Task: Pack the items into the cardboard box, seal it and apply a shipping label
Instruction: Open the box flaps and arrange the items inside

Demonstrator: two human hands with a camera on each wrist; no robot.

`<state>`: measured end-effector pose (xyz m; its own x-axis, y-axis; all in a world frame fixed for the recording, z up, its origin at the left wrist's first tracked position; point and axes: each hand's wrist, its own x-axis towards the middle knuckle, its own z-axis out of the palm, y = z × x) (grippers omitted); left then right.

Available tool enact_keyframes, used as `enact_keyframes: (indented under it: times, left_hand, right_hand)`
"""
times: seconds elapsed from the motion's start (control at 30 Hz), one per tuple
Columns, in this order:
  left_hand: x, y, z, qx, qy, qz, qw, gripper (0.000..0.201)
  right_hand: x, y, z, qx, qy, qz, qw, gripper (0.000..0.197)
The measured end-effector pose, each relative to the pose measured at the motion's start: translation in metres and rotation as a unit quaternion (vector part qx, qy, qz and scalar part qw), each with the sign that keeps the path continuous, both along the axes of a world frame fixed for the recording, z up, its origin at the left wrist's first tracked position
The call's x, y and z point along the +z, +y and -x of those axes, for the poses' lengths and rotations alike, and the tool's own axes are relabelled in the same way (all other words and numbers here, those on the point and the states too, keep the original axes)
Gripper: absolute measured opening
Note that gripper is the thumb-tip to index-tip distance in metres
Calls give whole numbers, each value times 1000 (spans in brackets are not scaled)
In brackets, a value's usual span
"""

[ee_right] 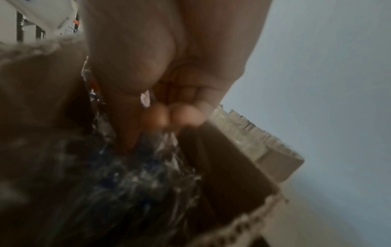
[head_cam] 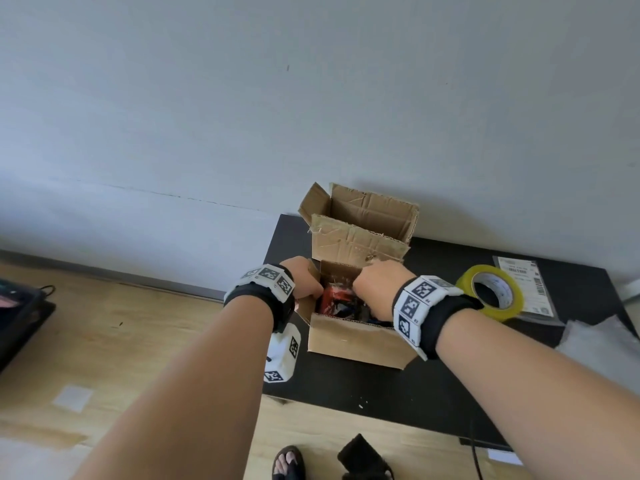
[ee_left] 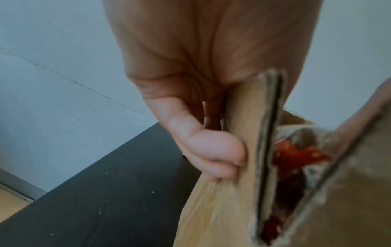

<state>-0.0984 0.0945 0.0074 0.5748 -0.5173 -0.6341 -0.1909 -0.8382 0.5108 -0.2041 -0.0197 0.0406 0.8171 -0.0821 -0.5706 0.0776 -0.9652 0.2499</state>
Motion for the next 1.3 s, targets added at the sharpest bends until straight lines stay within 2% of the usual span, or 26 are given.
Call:
enact_keyframes:
  times: [0.1, 0.17, 0.23, 0.37, 0.47, 0.57, 0.63, 0.8, 0.9, 1.03, 1.13, 1.23, 1.3]
  left_hand:
    - [-3, 0, -1, -8, 2, -15, 1000, 23]
    - [-5, -1, -2, -9, -1, -20, 1000, 24]
    - [-5, -1, -3, -8, -4, -22, 1000, 16]
    - [-4, -2, -3, -5, 1, -27, 1000, 12]
    - [-6, -1, -3, 3, 13, -20, 1000, 15]
    - [-7, -1, -3, 0, 10, -15, 1000, 33]
    - [-7, 0, -4, 7, 14, 1, 1000, 33]
    - [13, -3, -2, 116, 92, 69, 987, 34]
    - [21, -8, 2, 71, 125, 62, 988, 23]
    - [11, -13, 9, 10, 160, 59, 985, 26]
    - [4, -17, 11, -9, 138, 47, 989, 16]
    - [0, -21, 11, -15, 111, 46, 993, 18]
    - [-1, -21, 11, -20, 125, 38, 991, 18]
  right_hand:
    - [-9, -7, 4, -61, -25, -70, 995, 37]
    - [-9, -14, 5, -96, -49, -118, 987, 31]
    - [-8, -20, 4, -127, -56, -158, 978, 21]
    - [-17, -13, 8, -150, 56, -185, 970, 49]
    - [-22, -11, 14, -171, 83, -189, 963, 56]
    - [-19, -19, 15, -210, 5, -209, 955, 52]
    - [-13, -27, 16, -236, -71, -218, 944, 43]
    - [4, -42, 29, -255, -182, -153, 937, 24]
    - [6, -48, 39, -275, -203, -125, 932, 19]
    - [3, -48, 52, -300, -200, -134, 923, 17]
    - [-2, -47, 57, -345, -220, -202, 890, 18]
    - [-5, -50, 57, -386, -257, -248, 851, 18]
    - [-4, -50, 57, -409, -270, -263, 832, 18]
